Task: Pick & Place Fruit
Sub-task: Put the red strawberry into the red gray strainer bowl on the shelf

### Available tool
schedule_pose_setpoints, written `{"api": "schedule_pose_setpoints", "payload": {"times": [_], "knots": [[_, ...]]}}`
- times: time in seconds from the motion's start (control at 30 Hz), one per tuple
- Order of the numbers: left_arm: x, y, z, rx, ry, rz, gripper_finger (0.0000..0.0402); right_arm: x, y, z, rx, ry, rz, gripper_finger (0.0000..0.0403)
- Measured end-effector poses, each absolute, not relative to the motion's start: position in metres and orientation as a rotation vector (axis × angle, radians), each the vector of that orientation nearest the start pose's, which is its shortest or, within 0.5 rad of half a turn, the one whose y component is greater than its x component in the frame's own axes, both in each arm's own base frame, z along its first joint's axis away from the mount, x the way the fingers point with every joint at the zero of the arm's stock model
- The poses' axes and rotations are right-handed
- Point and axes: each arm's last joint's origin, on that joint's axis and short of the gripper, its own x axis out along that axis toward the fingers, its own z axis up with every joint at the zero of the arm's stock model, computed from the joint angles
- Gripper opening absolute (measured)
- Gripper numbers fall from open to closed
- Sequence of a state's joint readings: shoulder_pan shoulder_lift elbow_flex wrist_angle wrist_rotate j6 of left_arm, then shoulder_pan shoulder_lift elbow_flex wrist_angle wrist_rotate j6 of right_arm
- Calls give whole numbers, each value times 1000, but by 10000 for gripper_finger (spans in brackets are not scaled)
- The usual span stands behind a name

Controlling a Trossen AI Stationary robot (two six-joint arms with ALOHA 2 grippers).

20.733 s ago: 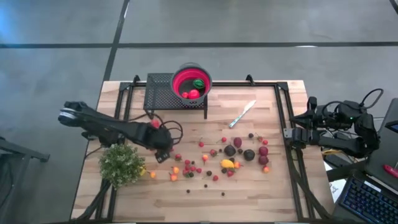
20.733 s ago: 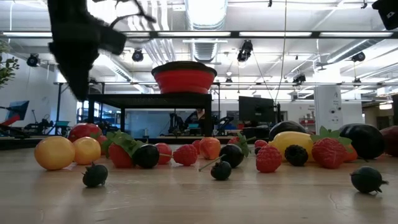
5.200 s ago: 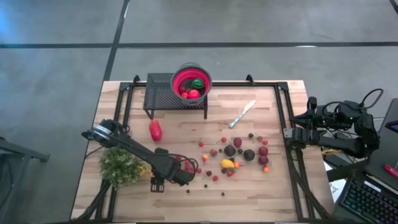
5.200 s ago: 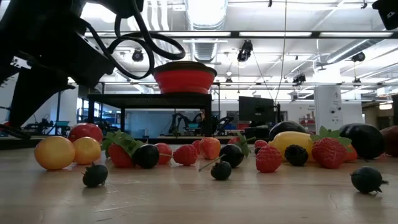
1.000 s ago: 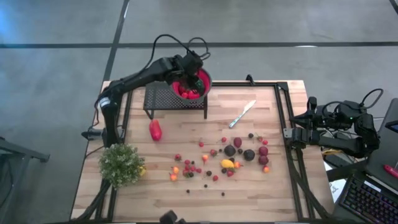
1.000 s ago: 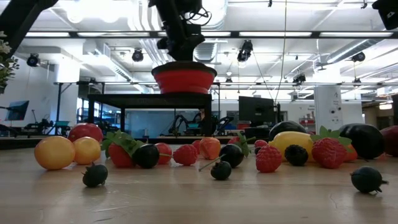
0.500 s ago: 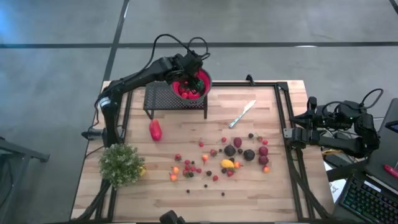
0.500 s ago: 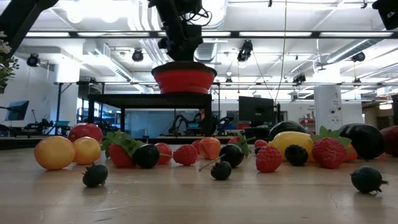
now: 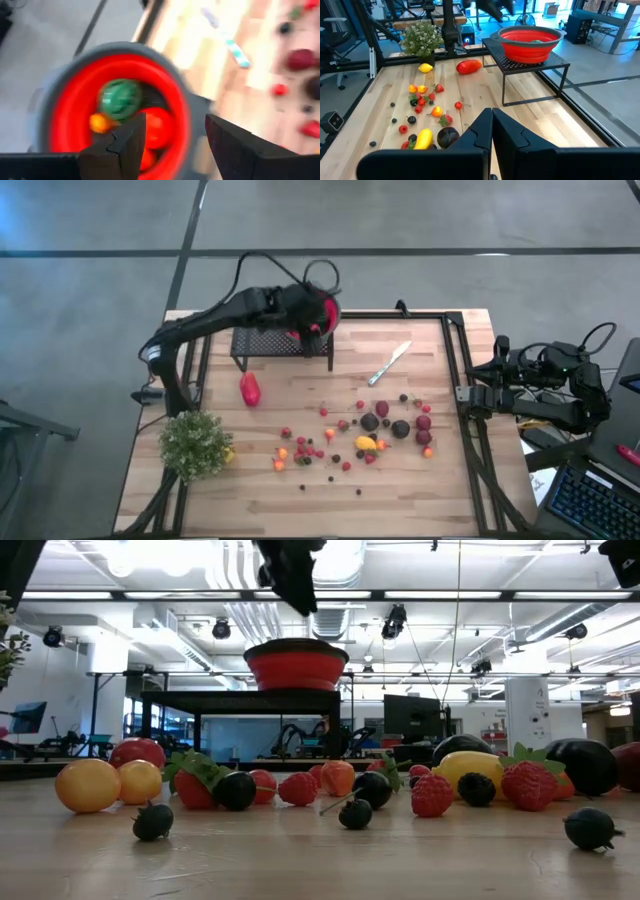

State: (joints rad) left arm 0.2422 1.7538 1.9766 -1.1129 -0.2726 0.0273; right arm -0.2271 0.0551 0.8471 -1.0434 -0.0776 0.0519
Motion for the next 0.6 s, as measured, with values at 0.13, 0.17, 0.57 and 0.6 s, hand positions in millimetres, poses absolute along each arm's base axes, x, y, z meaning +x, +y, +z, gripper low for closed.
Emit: {"api": "schedule_pose_setpoints", "payload": {"times": [0.13, 0.17, 0.57, 0.6], "knots": [[346, 53, 398, 47, 940, 382, 208, -20, 7, 311, 88, 245, -155, 8], [347, 43, 397, 57, 953, 355, 208, -20, 7, 311, 89, 245, -156, 8], [346, -63, 359, 309, 1075, 43, 208, -20, 7, 311, 88, 245, -155, 8], [346, -69, 353, 344, 1085, 22, 208, -20, 7, 311, 88, 245, -155, 8]]}}
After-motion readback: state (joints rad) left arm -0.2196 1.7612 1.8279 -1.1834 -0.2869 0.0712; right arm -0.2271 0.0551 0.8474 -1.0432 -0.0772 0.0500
